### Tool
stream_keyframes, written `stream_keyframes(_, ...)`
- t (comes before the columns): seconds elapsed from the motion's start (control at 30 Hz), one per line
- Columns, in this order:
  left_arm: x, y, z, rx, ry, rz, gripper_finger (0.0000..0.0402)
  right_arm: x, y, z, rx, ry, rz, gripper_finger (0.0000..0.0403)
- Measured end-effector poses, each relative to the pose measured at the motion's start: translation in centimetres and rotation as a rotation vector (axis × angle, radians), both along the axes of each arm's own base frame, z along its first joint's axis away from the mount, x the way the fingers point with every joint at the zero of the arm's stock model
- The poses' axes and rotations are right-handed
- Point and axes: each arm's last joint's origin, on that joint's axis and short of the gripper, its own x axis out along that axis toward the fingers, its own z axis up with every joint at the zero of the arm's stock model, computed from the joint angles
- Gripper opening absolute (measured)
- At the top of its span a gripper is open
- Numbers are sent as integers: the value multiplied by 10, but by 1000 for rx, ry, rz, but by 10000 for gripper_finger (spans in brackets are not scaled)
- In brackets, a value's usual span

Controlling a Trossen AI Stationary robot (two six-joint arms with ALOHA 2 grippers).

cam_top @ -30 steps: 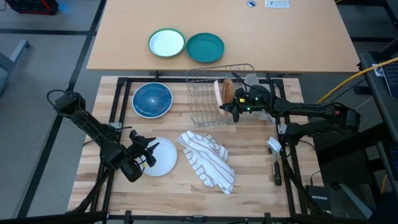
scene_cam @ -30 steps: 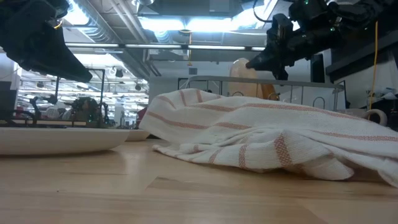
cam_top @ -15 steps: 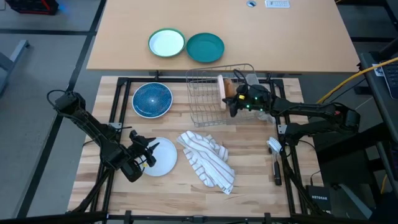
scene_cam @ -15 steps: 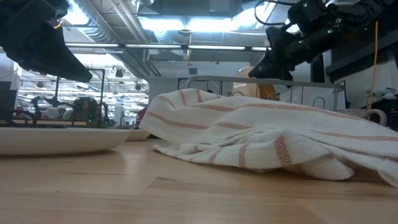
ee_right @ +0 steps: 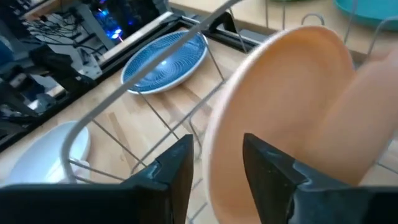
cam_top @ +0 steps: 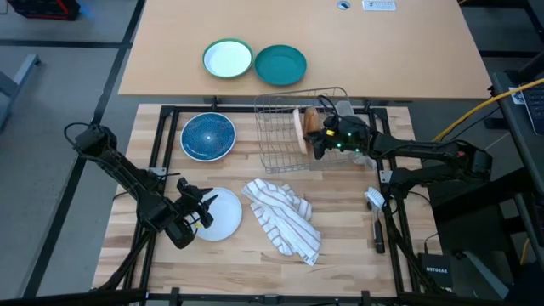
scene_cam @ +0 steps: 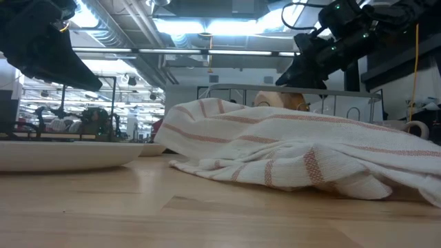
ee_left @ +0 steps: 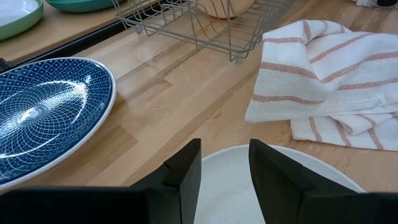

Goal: Sort dishes
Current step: Put the white plate into the dish rack

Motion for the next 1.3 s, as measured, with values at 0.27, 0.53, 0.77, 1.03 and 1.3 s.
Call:
stream_keyframes(0.27,0,0,0,0,0,0,125,1,6,3,64,-50,190,144)
stream_keyframes(0.53,0,0,0,0,0,0,125,-10,11,24,-4,-137,185,145)
stream_keyframes(0.77,0,0,0,0,0,0,125,-10,24,59,-212,-389,233,145)
stream_keyframes(1.03,0,0,0,-13,12,-4,125,9,70,76,-407,-624,391,145)
stream_keyframes(1.3,7,-12,15,-4,154,-147,125,44,110,48,-455,-545,500,145)
